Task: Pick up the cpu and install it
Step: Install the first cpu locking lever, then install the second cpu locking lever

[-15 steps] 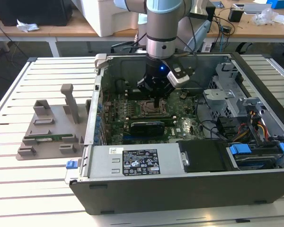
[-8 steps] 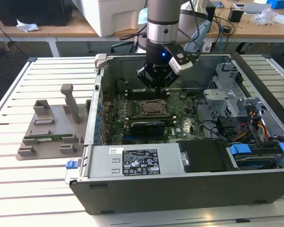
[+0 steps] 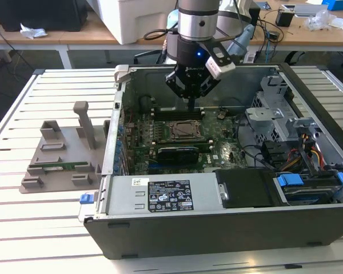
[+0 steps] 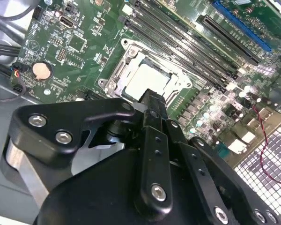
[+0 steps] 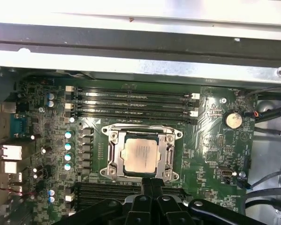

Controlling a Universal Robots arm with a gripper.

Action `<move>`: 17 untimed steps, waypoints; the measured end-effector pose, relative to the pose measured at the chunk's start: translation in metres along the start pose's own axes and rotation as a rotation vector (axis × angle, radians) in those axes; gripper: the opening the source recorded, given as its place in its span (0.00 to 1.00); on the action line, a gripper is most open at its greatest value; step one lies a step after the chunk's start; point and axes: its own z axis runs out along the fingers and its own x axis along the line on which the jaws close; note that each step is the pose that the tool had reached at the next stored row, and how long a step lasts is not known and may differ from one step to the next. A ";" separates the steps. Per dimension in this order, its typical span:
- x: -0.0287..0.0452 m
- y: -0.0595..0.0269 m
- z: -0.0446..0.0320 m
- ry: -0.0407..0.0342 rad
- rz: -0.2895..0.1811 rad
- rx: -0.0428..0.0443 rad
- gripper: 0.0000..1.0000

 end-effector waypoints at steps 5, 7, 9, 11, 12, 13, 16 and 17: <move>0.0000 0.0000 0.0000 0.0000 0.000 -0.0006 0.11; 0.0000 0.0000 0.0000 0.0000 0.000 -0.0008 0.11; 0.0000 0.0000 0.0000 0.0000 0.000 -0.0011 0.11; 0.0000 -0.0009 0.0000 0.0000 0.000 -0.0013 0.11; 0.0003 -0.0058 0.0006 -0.0002 0.000 -0.0025 0.11; 0.0009 -0.0171 0.0019 -0.0005 0.000 -0.0091 0.11; 0.0018 -0.0320 0.0045 -0.0021 0.000 -0.0391 0.11; 0.0019 -0.0356 0.0053 -0.0030 0.000 -0.0546 0.11</move>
